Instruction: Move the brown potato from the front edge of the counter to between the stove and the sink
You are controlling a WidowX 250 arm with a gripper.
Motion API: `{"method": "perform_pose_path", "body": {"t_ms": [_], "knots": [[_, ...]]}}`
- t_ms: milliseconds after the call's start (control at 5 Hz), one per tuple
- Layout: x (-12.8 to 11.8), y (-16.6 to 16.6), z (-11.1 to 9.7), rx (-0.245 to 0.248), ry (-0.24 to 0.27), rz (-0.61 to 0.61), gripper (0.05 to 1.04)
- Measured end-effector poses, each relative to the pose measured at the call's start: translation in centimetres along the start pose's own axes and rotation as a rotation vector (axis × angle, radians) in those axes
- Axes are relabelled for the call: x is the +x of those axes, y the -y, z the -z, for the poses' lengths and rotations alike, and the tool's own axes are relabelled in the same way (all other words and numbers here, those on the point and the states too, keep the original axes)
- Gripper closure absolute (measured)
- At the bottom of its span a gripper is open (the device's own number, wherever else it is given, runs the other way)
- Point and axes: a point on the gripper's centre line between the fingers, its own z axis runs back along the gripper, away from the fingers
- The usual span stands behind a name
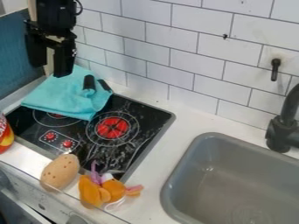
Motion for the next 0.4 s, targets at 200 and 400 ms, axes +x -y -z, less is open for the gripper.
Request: {"method": "perform_pose_path", "body": {"t_ms": [200, 400], "knots": [[-0.1, 0.2, 1.4, -0.020, -0.036, 0.001, 0.083], [-2.2, 2.1, 3.4, -0.063, -0.048, 0.030, 0.083]]}}
